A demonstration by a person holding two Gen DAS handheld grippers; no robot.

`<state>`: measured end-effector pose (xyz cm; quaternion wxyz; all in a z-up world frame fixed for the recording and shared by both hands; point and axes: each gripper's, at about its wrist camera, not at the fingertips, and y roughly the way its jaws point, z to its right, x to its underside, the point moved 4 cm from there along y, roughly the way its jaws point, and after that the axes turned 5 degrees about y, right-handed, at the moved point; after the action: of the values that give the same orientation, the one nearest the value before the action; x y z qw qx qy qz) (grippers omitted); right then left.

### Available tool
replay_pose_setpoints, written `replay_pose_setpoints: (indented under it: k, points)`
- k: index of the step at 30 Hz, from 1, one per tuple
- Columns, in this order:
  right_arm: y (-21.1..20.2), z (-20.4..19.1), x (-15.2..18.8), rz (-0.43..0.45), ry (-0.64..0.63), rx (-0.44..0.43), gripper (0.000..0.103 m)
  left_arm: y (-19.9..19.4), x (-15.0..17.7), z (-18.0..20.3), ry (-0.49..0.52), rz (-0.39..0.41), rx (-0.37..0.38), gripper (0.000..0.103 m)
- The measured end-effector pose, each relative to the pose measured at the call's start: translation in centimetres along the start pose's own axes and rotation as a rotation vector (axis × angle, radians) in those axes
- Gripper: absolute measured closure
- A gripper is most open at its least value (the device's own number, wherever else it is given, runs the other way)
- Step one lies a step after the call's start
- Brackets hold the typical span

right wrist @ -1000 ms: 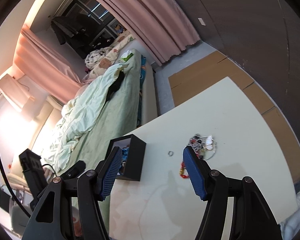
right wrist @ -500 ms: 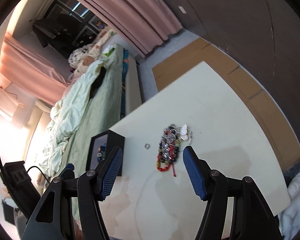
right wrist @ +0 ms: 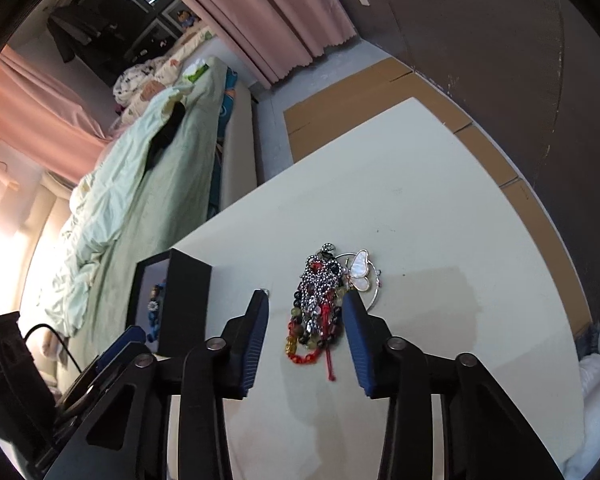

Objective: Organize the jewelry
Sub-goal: 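Grasp the silver chain necklace with the right tool while the left tool approaches the pile, then lift the silver chain up with the right tool while the left tool grasps the red bead strands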

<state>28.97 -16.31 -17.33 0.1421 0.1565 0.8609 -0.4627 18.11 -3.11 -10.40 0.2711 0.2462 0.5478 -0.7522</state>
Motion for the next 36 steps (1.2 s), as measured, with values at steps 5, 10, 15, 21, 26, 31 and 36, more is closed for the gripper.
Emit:
replay_pose_setpoints:
  k: [5, 10, 15, 21, 26, 31, 36]
  points:
    - [1.6, -0.2, -0.6, -0.022, -0.016, 0.034, 0.071, 0.6, -0.4, -0.7, -0.033, -0.001, 0.001, 0.048]
    - [3.0, -0.1, -1.0, -0.049, -0.018, 0.071, 0.072, 1.1, -0.8, -1.1, -0.049, -0.003, -0.005, 0.048]
    - [4.2, 0.3, -1.2, -0.079, -0.019, 0.105, 0.079, 1.5, -1.1, -1.4, -0.060, -0.007, -0.006, 0.048]
    - [4.7, 0.8, -1.1, -0.088, -0.014, 0.135, 0.097, 2.0, -1.3, -1.6, -0.061, -0.014, -0.006, 0.048]
    - [3.8, 1.1, -1.2, -0.072, 0.003, 0.127, 0.099, 2.3, -1.0, -1.4, -0.056, -0.022, -0.004, 0.048]
    - [0.6, 0.9, -1.8, 0.007, 0.018, 0.068, 0.099, 2.8, -0.8, -0.9, -0.045, -0.029, 0.000, 0.048]
    - [-2.8, 0.7, -2.0, 0.097, 0.034, 0.029, 0.099, 3.7, -0.5, -0.1, -0.024, -0.049, 0.005, 0.048]
